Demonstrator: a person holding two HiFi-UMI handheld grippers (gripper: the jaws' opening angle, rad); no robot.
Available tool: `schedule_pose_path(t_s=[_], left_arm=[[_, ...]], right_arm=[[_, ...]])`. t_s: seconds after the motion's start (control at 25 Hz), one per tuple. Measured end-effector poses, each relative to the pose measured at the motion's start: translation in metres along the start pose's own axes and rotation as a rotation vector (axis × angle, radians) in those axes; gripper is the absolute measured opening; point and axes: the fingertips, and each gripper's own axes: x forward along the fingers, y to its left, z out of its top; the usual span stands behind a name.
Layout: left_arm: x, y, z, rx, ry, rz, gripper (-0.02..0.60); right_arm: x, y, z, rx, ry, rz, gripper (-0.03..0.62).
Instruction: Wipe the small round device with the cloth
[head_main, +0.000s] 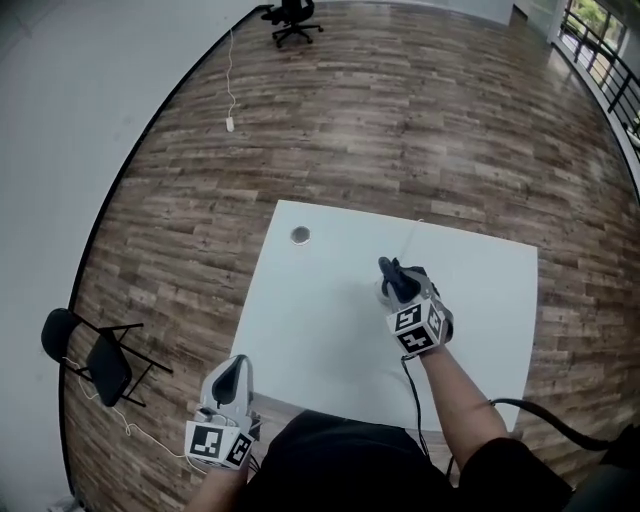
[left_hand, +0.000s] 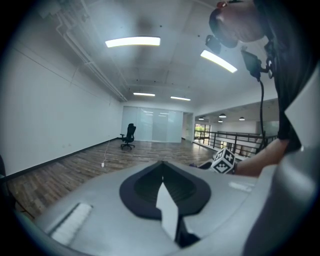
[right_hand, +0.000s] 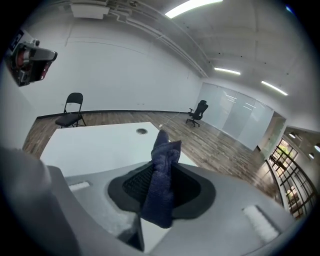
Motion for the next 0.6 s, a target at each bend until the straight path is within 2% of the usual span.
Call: schedule_pose_path(t_s=[0.16, 0.6], left_arm=[[0.001, 0.005, 0.002, -0.013, -0.007, 0.006, 0.006], [0.020, 0.001, -0.003, -0.029, 0.003, -0.061, 0.006]], right_arm=[[0.002, 0.010, 0.004, -0.006, 0.005, 0.029, 0.107], [0.003, 0.023, 0.003, -0.001, 0.037, 0.065, 0.109]])
